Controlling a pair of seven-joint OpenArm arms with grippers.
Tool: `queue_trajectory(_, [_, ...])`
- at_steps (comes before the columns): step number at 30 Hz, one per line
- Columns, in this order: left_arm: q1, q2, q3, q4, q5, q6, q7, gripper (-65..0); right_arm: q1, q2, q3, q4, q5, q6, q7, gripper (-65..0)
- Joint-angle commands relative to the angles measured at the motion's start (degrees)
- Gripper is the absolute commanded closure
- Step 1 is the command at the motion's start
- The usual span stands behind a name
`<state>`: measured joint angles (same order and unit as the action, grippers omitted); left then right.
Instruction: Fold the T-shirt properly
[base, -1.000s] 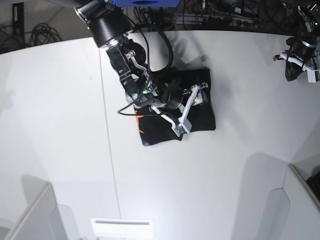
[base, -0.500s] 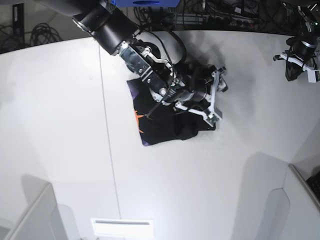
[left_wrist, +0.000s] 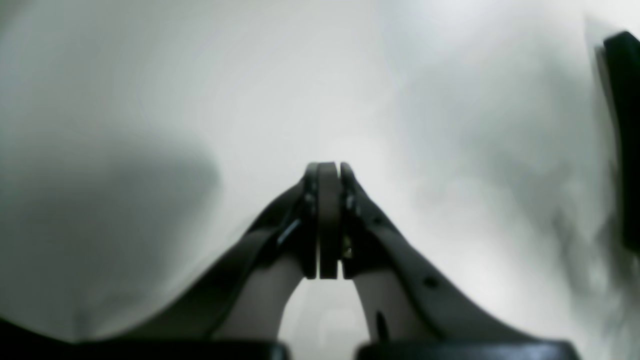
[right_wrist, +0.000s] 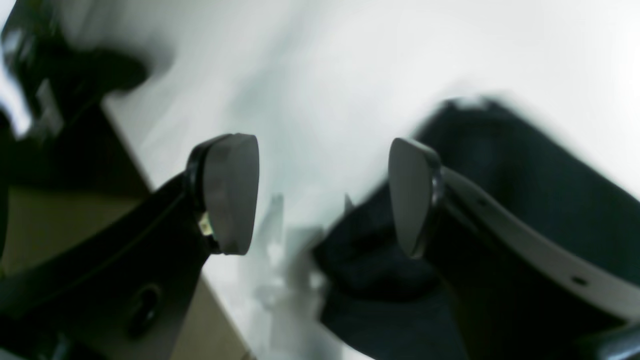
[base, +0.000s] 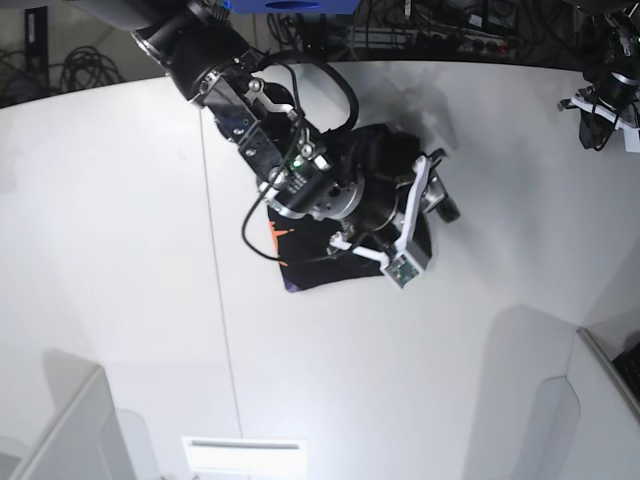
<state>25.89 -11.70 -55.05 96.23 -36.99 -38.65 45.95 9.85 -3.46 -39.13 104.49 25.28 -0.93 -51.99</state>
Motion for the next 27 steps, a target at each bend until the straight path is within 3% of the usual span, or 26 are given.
queue_trajectory(1, [0.1, -0.9, -1.2, 0.4, -0.5, -1.2, -0.8, 0.0, 0.7, -0.2, 0.8, 1.3, 0.9, 0.3, 1.1, -38.9])
queue_trajectory(8, [0.2, -0.6, -1.8, 0.9, -0.8, -1.3, -0.8, 0.0, -1.8, 0.5, 6.0, 1.2, 0.7, 0.3, 1.6, -36.0])
queue_trajectory(11, [0.1, -0.6, 1.7, 2.3, -0.9, -1.3, -0.8, 0.0, -3.3, 0.5, 8.3, 0.8, 0.6, 0.3, 3.1, -20.7])
queue_trajectory(14, [0.4, 0.1, 6.8, 6.1, -0.9, -1.3, -0.8, 0.0, -5.4, 0.5, 11.6, -0.4, 0.6, 0.5, 6.3, 0.0])
queue_trajectory(19, [-1.2, 4.3, 11.8, 10.5, -0.9, -1.3, -0.7, 0.0, -8.5, 1.8, 15.9, -0.4, 0.8, 0.5, 7.9, 0.0])
queue_trajectory(23, [-4.7, 6.8, 13.6, 10.5, -0.9, -1.3, 4.2, -37.5, -9.2, 4.5, 16.1, -0.1, 0.9, 0.5, 7.9, 0.0])
queue_trajectory(25, [-7.0, 9.2, 13.6, 10.5, -1.0, -1.3, 7.3, -52.3, -9.5, 5.5, 16.2, 0.2, 0.9, 0.5, 7.9, 0.0])
queue_trajectory(27, [-9.1, 11.2, 13.5, 10.5, -1.0, -1.3, 9.7, -61.7, -10.2, 6.4, 16.2, 0.2, 0.9, 0.5, 8.0, 0.0])
